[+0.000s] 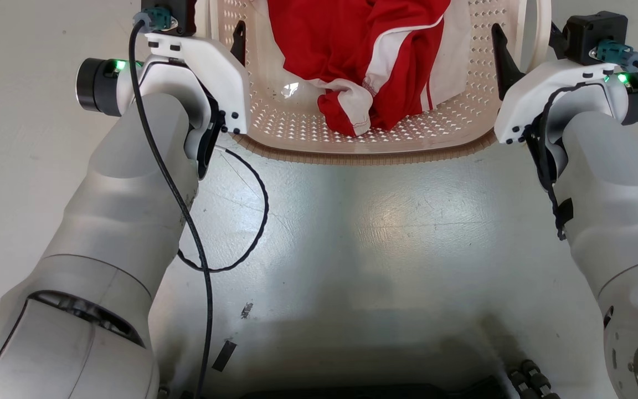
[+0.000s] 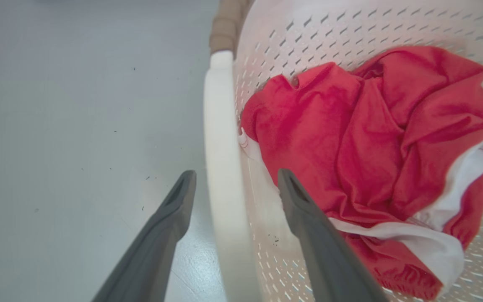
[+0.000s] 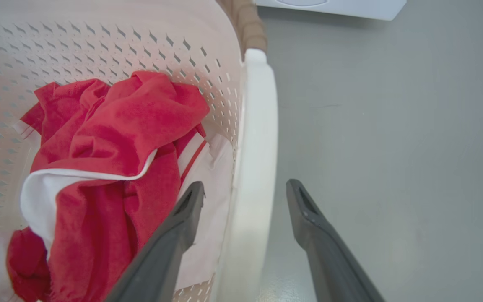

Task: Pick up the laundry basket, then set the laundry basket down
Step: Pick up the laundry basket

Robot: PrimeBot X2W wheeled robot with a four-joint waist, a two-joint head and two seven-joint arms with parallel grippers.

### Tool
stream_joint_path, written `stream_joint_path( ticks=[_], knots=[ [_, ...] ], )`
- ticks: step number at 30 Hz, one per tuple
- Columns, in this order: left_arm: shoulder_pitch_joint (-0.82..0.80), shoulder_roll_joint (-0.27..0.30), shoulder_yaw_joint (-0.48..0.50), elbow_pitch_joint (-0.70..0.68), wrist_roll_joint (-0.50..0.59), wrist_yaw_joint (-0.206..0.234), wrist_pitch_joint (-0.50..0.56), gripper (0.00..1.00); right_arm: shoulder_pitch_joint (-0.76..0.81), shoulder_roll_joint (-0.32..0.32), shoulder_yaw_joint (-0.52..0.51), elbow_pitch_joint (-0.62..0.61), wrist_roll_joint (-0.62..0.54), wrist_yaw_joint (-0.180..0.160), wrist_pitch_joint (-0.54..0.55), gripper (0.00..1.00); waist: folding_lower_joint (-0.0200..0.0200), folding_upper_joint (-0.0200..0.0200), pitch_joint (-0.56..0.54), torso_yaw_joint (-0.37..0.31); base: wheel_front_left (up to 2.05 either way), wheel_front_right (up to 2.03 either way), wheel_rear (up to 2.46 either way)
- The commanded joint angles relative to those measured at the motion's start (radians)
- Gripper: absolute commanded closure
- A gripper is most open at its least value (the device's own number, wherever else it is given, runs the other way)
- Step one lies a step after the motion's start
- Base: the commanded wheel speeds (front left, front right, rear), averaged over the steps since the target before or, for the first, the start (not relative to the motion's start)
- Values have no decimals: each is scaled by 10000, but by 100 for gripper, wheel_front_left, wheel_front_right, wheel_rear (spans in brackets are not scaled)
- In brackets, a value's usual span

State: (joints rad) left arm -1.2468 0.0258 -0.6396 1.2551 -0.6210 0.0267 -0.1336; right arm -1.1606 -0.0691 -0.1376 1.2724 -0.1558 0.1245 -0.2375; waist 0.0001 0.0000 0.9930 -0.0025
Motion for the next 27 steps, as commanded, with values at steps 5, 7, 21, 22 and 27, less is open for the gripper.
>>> stream_joint_path(
  ticks=[5, 7, 21, 22, 27],
  knots=[
    [-96, 244, -101, -34, -195, 32, -113, 11, 133, 189, 283, 26, 273, 62, -79, 100, -1, 0, -5, 1, 0, 0, 0],
    [-110, 244, -257, -36, -118, 1, -215, 100, 156, 189, 315, 51, 343, 62, -56, 100, -1, 0, -15, -4, 0, 0, 0],
    [114, 244, -612, -118, -611, 134, -224, 100, 359, 189, 607, 142, 728, 62, 83, 100, -1, 0, -121, -37, 0, 0, 0],
    [131, 244, -639, -110, -640, 139, -224, 100, 375, 189, 619, 145, 749, 62, 92, 100, -1, 0, -148, -38, 0, 0, 0],
    [214, 244, -742, -56, -741, 161, -219, 100, 455, 189, 716, 156, 840, 62, 123, 100, -1, 0, -323, -51, 0, 0, 0]
  ],
)
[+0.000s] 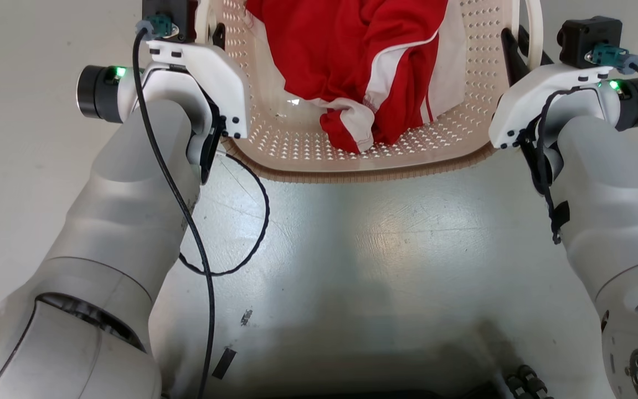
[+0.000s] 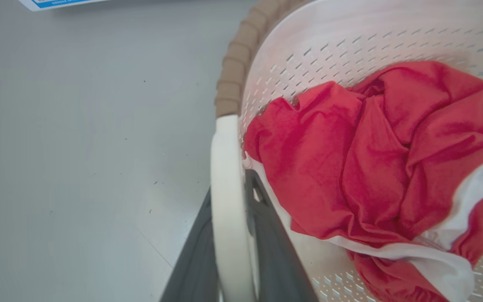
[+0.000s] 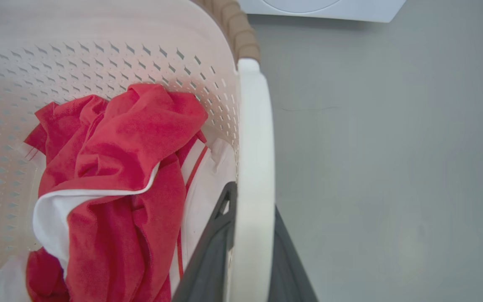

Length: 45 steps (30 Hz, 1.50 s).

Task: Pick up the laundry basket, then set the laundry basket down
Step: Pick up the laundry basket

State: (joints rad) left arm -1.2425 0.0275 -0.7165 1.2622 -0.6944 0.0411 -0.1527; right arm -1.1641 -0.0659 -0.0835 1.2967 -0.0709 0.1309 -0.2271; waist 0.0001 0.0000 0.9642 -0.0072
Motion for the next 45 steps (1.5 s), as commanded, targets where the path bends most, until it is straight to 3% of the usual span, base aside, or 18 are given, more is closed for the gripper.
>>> stream_joint_path(
  ticks=[1, 12, 30, 45],
  knots=[
    [206, 227, 0, -110, -27, 22, -27, 100, 516, 156, 212, -85, 15, -2, 33, 100, -1, 0, -94, -10, 0, 0, 0],
    [1317, 227, -332, 119, -245, 131, 165, 100, 1379, 156, 1621, -66, 937, -2, 387, 100, -1, 0, -1490, -103, 0, 0, 0],
    [4044, 249, -586, 273, -638, -127, 959, 100, 4174, 156, 5229, -897, 4019, -2, 2224, 100, -1, 0, -5843, -634, 0, 0, 0],
    [5417, 233, -891, 282, -833, -372, 1541, 100, 5100, 156, 6260, -833, 5136, -2, 3082, 100, -1, 0, -8365, -742, 0, 0, 0]
  ],
)
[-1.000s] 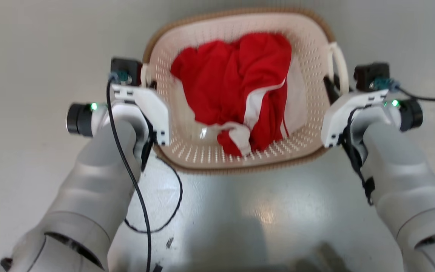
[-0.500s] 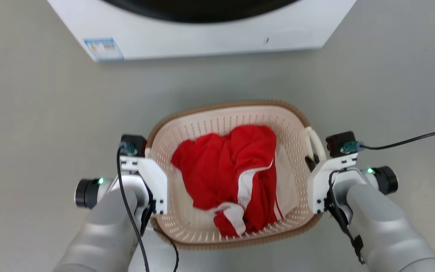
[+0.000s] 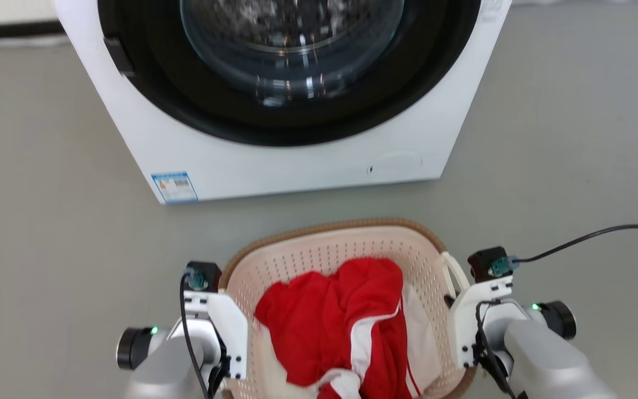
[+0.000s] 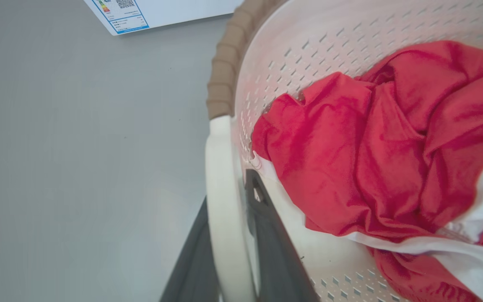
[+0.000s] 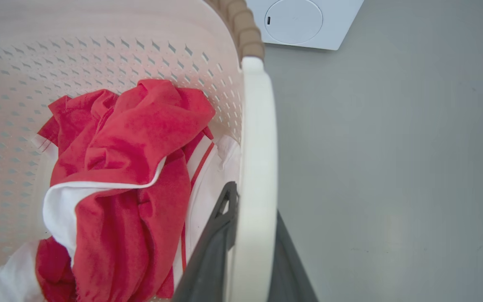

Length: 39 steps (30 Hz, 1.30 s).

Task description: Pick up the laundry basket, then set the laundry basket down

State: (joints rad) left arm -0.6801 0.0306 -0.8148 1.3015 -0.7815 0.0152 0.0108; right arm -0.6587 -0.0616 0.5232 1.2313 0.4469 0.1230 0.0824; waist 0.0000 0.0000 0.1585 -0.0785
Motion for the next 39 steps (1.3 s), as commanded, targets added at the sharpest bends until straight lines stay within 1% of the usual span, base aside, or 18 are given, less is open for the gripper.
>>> stream_joint_path(
  ticks=[1, 7, 12, 20, 28, 39],
  knots=[
    [-114, 202, 81, -111, 7, -132, -57, 100, 101, 114, 250, -166, 19, 77, 44, 100, 0, 0, -449, -28, 0, 0, 0],
    [487, 199, 5, -200, -257, -223, 67, 100, 380, 114, 546, -62, 280, 77, 285, 100, 0, 0, -1233, -27, 0, 0, 0],
    [758, 198, -66, -311, -446, -227, 107, 100, 422, 114, 704, 13, 412, 77, 432, 100, 0, 0, -1558, -39, 0, 0, 0],
    [881, 197, -222, -345, -610, -249, 131, 100, 467, 114, 887, 97, 581, 77, 462, 100, 0, 0, -1754, -117, 0, 0, 0],
    [838, 197, -443, -333, -683, -238, 218, 100, 891, 114, 1170, -62, 945, 77, 440, 100, 0, 0, -1750, -101, 0, 0, 0],
    [770, 197, -619, -287, -763, -233, 143, 100, 996, 114, 1542, -286, 1386, 77, 600, 100, 0, 0, -1744, -161, 0, 0, 0]
  ],
)
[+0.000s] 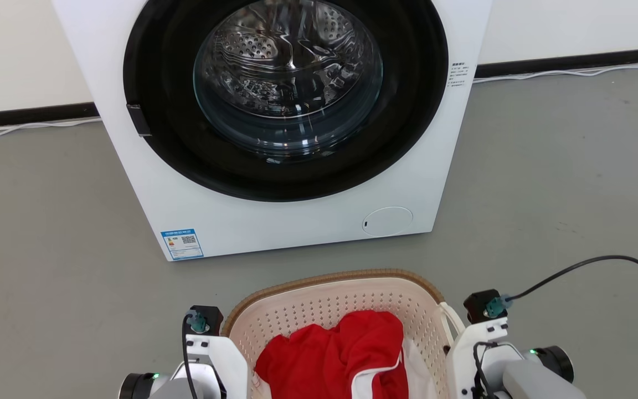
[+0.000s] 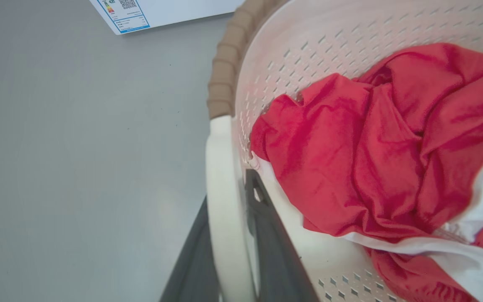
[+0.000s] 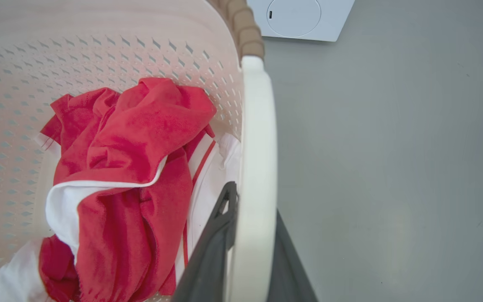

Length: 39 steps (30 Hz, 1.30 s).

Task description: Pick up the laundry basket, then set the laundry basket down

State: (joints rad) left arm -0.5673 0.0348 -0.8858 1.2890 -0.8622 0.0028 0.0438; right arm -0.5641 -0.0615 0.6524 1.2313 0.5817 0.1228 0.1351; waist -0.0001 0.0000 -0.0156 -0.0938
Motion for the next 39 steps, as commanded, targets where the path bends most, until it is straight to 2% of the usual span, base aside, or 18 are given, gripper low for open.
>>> stream_joint_path(
  ticks=[1, 39],
  knots=[
    [-358, 155, 91, -162, 44, -109, -187, 100, 50, 112, 250, -286, 38, 79, 73, 100, 1, 0, -2, -8, 0, 0, 0],
    [-445, 154, -340, -38, -250, -101, -164, 100, 55, 112, 1170, -186, 1162, 79, -27, 100, 1, 0, 17, -171, 0, 0, 0]
  ],
)
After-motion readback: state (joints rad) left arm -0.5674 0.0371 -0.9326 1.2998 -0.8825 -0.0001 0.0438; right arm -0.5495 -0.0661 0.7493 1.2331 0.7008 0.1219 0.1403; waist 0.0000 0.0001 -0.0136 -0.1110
